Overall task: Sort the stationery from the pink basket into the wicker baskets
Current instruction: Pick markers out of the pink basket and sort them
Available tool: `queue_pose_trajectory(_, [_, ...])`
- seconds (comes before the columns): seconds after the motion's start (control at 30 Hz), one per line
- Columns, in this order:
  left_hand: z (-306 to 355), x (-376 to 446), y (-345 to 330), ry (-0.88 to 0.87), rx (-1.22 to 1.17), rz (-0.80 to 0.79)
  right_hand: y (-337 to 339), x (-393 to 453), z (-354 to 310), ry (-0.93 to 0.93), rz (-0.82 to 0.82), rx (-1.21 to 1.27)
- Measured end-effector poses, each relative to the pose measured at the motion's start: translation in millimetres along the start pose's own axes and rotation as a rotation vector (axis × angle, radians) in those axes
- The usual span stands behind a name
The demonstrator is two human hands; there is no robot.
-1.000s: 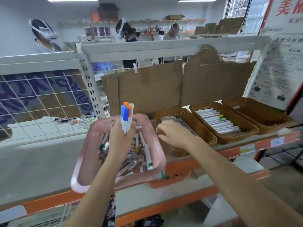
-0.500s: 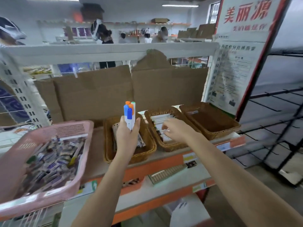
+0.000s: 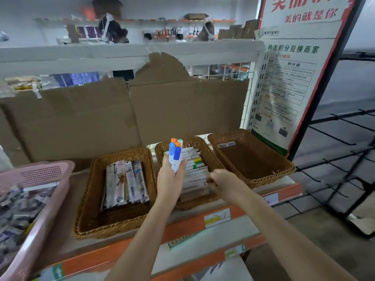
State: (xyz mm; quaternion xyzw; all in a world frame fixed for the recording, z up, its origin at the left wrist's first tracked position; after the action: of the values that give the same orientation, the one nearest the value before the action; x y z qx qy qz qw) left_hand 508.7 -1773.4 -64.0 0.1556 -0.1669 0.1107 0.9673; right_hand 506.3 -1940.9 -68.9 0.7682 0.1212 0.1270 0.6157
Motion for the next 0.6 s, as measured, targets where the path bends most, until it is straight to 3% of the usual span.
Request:
queue_pose_trajectory(0.17, [-10.6, 9.5, -15.6, 0.045, 0.271, -0.128, -11.9, -8.9, 10.9, 0.154, 0.116, 0.137])
queue_pose_trajectory(0.43, [-19.8, 30.5, -43.5, 0.014, 1.062, -0.490, -9.6, -23.9, 5.8, 0.440, 0.489, 0.082])
queue_pose_trajectory(0.6, [-29.7, 36.1, -54.6, -0.058, 1.128, -0.587, -16.2, -24.5, 11.8, 0.410, 0.520, 0.106])
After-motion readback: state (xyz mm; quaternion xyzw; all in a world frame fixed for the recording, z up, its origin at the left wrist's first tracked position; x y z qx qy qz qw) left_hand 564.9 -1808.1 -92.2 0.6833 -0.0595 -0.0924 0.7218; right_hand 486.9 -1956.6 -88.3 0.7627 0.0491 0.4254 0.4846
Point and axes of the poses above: each hand's wrist, its own x-axis towards the middle knuckle, its own y-axis out of the back of the hand, z = x × y, the point moved 4 cm from there along x, towards the middle knuckle, and after that the axes turned 1 degree about -z, right-handed, at the moved point
